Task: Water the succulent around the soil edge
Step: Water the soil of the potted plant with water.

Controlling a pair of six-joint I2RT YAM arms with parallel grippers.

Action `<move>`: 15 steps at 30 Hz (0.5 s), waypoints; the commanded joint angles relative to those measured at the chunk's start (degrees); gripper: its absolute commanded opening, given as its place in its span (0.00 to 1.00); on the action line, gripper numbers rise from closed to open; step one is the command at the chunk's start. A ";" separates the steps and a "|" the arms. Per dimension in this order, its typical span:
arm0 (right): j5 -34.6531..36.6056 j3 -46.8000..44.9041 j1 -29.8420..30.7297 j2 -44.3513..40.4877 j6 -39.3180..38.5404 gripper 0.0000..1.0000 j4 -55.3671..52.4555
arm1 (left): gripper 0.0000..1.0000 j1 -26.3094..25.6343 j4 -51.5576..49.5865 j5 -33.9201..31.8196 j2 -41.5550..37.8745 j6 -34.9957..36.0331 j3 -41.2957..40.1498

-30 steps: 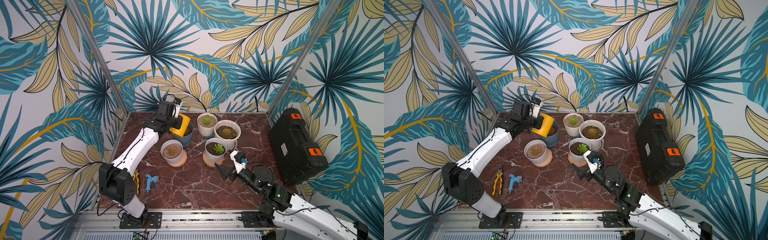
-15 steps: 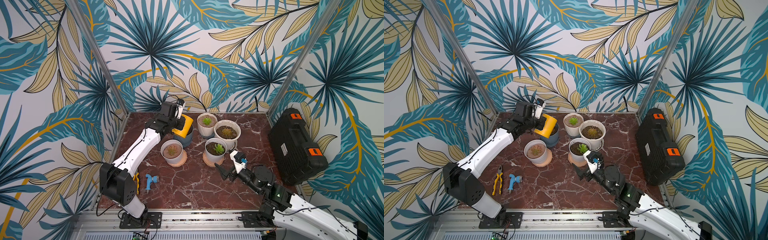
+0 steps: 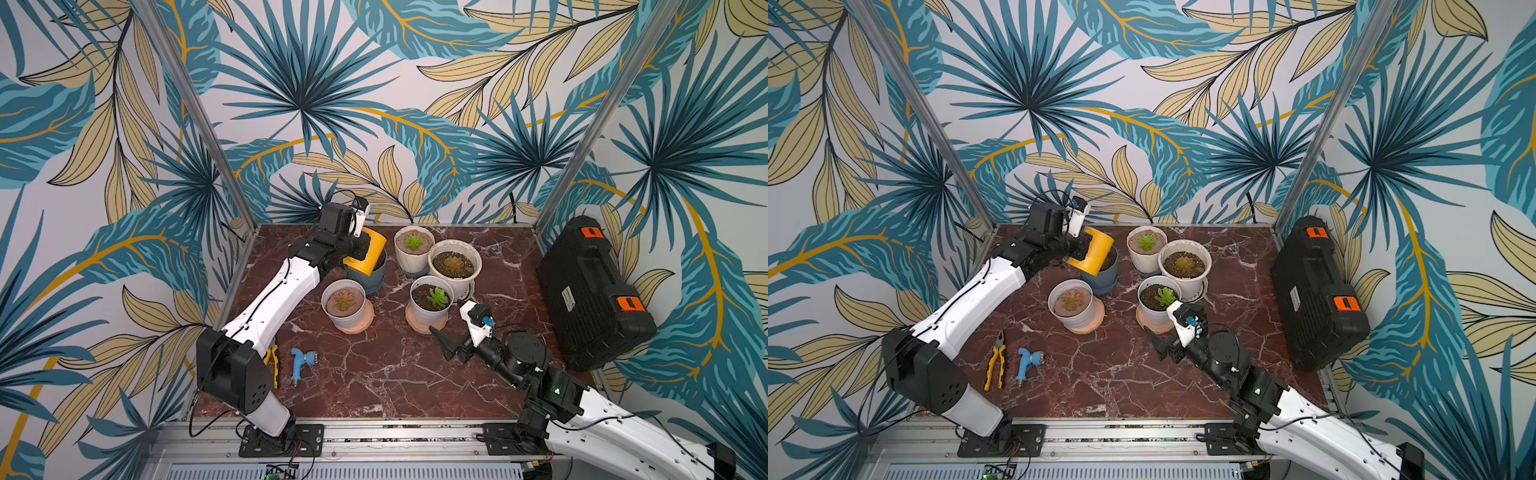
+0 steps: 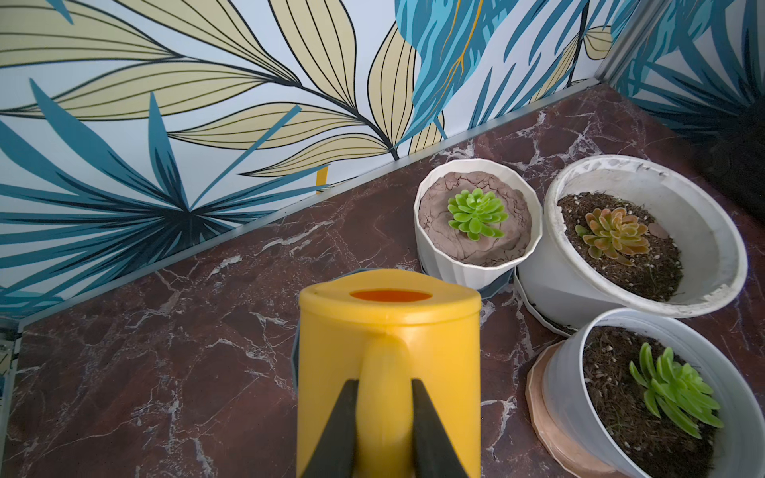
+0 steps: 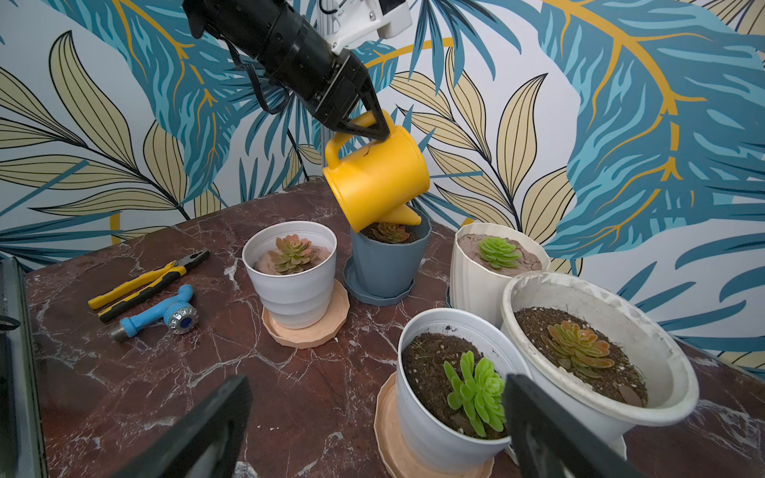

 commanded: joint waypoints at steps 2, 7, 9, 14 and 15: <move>3.97 -1.46 0.11 -1.42 -0.44 0.99 3.41 | 0.00 0.34 3.13 1.61 2.18 -0.95 0.86; 4.38 -0.82 0.15 -0.25 -0.33 1.00 2.80 | 0.00 1.46 -2.03 2.39 7.79 -0.95 4.83; 4.42 -0.52 0.12 0.09 -0.27 1.00 2.39 | 0.00 3.26 -5.21 3.93 10.43 -1.70 6.77; 4.98 -0.32 0.14 0.52 -0.27 1.00 2.09 | 0.00 8.10 -12.39 8.44 17.40 -3.09 11.91; 5.09 -0.25 0.16 0.58 -0.30 1.00 2.06 | 0.00 8.62 -13.43 8.97 18.52 -3.04 12.85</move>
